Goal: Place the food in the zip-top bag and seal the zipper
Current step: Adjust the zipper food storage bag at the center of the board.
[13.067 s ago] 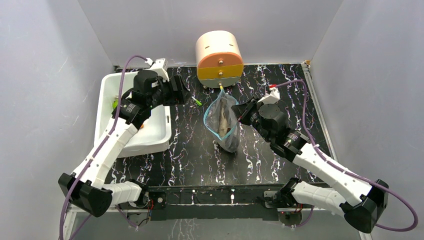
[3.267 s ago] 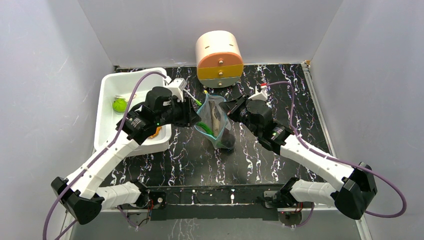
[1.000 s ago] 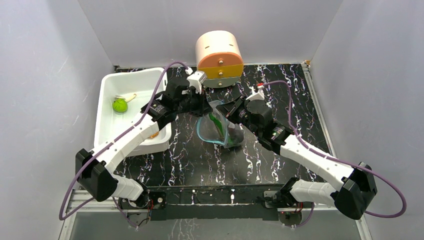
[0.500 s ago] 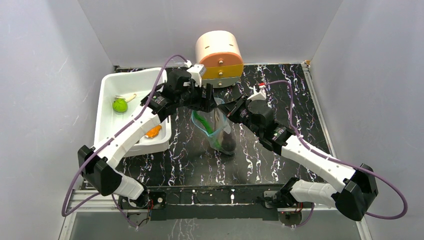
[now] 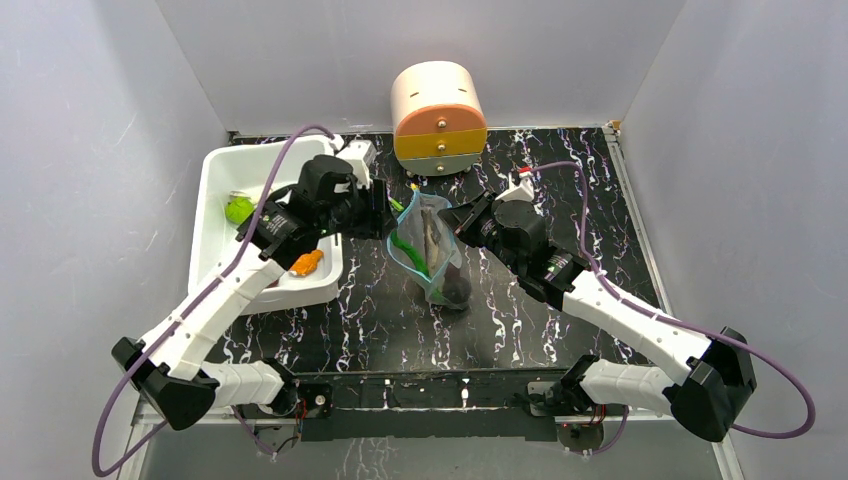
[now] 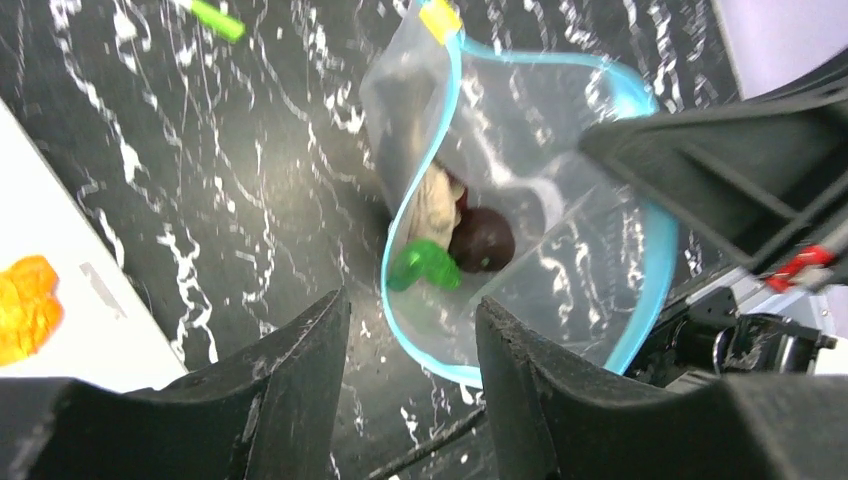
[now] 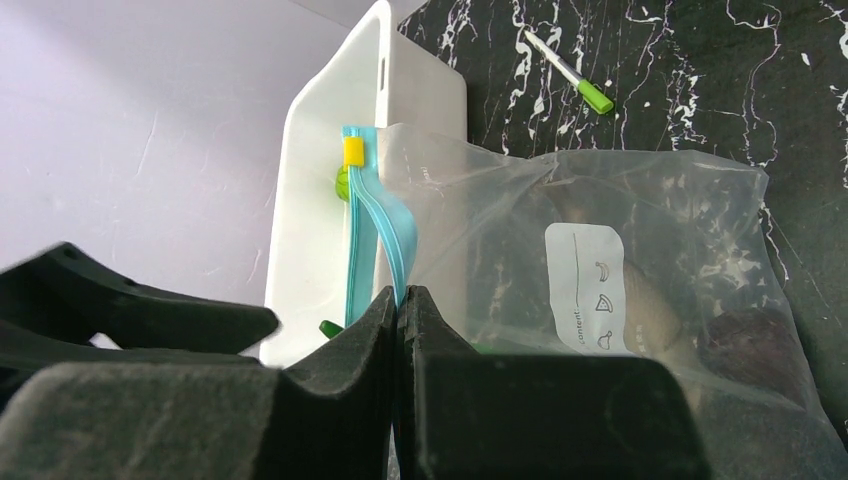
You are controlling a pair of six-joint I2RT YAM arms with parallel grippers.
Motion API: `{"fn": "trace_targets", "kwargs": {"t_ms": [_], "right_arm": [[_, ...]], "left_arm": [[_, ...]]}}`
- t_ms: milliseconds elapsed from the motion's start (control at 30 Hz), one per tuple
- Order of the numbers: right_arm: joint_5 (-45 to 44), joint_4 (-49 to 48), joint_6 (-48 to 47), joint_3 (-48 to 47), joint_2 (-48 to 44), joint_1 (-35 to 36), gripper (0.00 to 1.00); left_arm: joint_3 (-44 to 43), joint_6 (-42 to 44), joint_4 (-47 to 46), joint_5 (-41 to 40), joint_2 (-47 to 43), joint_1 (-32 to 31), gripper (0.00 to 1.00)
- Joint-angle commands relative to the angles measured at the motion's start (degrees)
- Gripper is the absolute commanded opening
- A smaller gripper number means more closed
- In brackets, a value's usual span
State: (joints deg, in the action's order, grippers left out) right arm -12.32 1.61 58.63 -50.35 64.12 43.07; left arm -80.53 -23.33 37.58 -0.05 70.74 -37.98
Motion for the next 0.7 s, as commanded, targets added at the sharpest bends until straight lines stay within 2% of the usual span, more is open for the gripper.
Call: {"fn": "trace_targets", "kwargs": {"t_ms": [0,167,433,500,533,567,600,667], "right_arm": [[-2.1,-1.6,-0.9,-3.0,-1.0,0.2,0.0],[-2.6,-1.7,-1.1,-3.2,-1.2,0.2,0.0],[-1.4,-2.5,-0.6,-3.0,-0.8,0.2,0.0],[-1.4,-2.5,-0.6,-2.7,-1.1,0.1,0.0],[-1.2,-2.4,-0.6,-2.6,-1.3,0.2,0.0],[-1.3,-2.3,-0.7,-2.6,-1.4,0.1,0.0],[-1.2,-2.2,-0.9,-2.5,-1.5,0.2,0.0],[-1.0,-1.7,-1.6,-2.4,-1.6,0.1,0.0]], "left_arm": [[4.4,-3.9,3.9,0.4,-2.0,0.0,0.47],[10.0,-6.4,-0.3,5.0,-4.9,0.0,0.46],[13.4,-7.2,-6.5,7.4,-2.5,0.0,0.41],[13.5,-6.8,-7.5,8.1,-1.9,0.0,0.31],[13.0,-6.5,-7.7,8.5,-1.5,0.0,0.22],[12.2,-6.2,-7.6,9.1,-1.0,0.0,0.07],[11.3,-6.1,-7.4,9.7,-0.7,0.0,0.0],[9.1,-5.8,-7.8,11.7,-0.4,0.0,0.0]]}}
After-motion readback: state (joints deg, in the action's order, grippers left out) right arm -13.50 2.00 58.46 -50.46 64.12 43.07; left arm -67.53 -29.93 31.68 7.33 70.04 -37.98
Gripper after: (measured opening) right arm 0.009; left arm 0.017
